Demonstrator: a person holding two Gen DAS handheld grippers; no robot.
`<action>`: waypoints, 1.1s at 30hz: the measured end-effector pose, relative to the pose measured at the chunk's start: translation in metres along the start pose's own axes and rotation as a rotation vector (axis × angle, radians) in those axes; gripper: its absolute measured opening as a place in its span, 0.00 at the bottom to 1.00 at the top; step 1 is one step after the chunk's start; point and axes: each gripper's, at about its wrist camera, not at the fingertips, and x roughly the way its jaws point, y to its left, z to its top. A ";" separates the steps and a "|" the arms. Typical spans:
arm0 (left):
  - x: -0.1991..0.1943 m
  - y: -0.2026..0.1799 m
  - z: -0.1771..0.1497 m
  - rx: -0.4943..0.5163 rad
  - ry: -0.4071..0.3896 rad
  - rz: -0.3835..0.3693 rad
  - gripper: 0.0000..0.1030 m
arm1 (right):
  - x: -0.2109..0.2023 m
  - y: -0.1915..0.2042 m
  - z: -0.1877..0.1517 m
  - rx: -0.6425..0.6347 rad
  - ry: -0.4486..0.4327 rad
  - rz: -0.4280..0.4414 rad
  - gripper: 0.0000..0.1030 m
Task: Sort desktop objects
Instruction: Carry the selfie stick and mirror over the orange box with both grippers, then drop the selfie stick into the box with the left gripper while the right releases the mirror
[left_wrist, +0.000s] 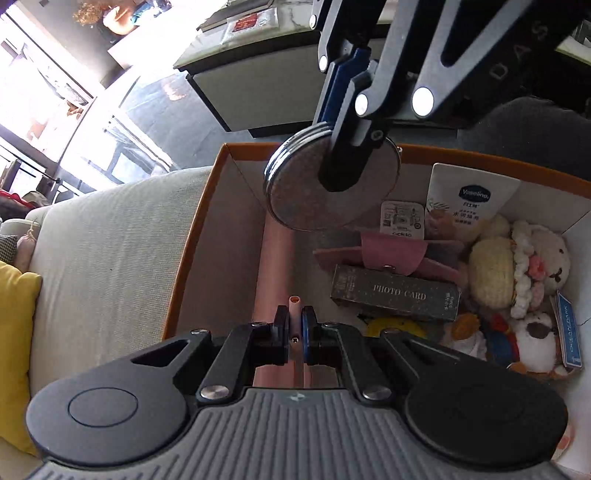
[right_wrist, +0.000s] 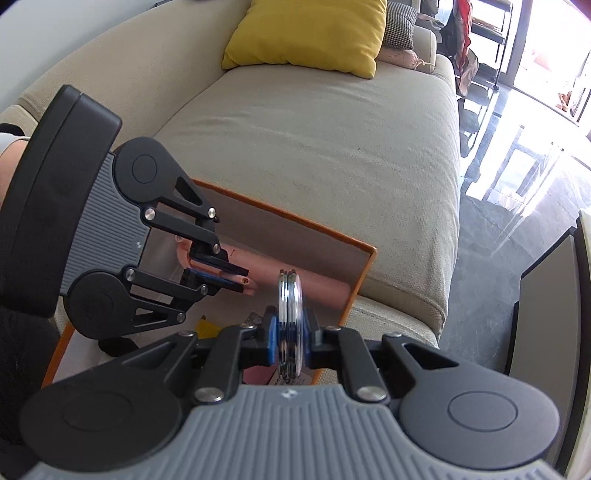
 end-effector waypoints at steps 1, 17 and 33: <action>0.003 0.001 -0.002 0.005 0.001 -0.008 0.07 | 0.002 -0.001 0.001 0.001 0.003 -0.001 0.14; 0.005 0.018 -0.013 0.001 -0.020 0.124 0.15 | 0.001 0.008 0.001 -0.018 0.005 -0.017 0.14; -0.113 0.010 -0.082 -0.639 -0.276 0.255 0.15 | 0.046 0.077 -0.024 0.148 0.057 0.237 0.13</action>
